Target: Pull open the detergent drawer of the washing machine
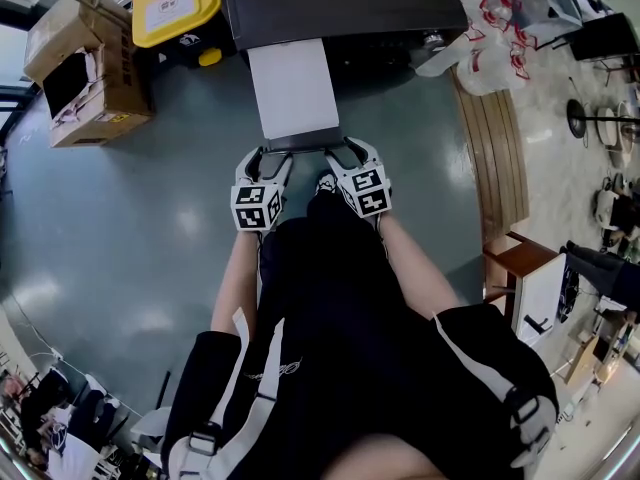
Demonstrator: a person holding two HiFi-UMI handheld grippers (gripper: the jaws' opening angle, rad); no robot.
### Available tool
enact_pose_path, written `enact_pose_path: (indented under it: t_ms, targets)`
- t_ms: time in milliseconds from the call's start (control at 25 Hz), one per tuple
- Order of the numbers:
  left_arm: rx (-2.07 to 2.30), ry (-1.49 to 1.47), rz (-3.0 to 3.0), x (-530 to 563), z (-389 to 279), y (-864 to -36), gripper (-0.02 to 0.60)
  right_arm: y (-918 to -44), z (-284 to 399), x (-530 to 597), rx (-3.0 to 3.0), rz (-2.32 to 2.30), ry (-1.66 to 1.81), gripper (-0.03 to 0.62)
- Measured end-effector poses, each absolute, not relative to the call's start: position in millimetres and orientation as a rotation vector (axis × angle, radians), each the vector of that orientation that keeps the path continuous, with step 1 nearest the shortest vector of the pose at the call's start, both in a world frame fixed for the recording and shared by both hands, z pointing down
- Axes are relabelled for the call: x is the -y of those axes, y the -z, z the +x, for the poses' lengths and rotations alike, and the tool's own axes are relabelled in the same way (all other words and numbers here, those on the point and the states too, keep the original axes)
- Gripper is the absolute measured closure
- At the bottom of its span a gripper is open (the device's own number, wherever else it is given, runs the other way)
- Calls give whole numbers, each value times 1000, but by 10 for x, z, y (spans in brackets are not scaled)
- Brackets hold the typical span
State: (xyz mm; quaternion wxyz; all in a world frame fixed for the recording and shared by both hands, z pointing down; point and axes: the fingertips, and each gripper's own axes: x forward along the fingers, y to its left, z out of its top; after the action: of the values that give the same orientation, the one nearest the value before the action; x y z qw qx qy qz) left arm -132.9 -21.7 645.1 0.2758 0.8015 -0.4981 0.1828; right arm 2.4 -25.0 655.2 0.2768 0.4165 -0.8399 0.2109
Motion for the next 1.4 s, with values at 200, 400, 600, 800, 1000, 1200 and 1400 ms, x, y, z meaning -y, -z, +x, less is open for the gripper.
enact_pose_path:
  t_ms: [200,400,600,800,1000,1200,1400]
  targets:
    - [1337,-499,2100,101,-1385,-6520,293,-6552,61,184,2239,1137,-593,378]
    - [1336,-480,2070,-68,-1395,-6512,305,-6561,112,59,2213,1154,-613,382]
    - [1316,-482,2070,-238,-1318,-6520,313,-6556,140,-152,2185,1160,-621,407]
    - [1305,-477,2038,-434,-1328,-6538,334,-6509,102,-395,2172,1165,-634,420]
    - [1345,-455,2038,-616,-1347,-6398,391,-6454,54,-618,2151,1146,-626,456]
    - [1373,-460,2061,-854,-1428,-6198,538,-6347,-103,-846,2113,1129,-598,585]
    - [1393,-434,1994,-1094,-1523,-6111,558,-6211,-296,-1110,2106,1065,-577,585]
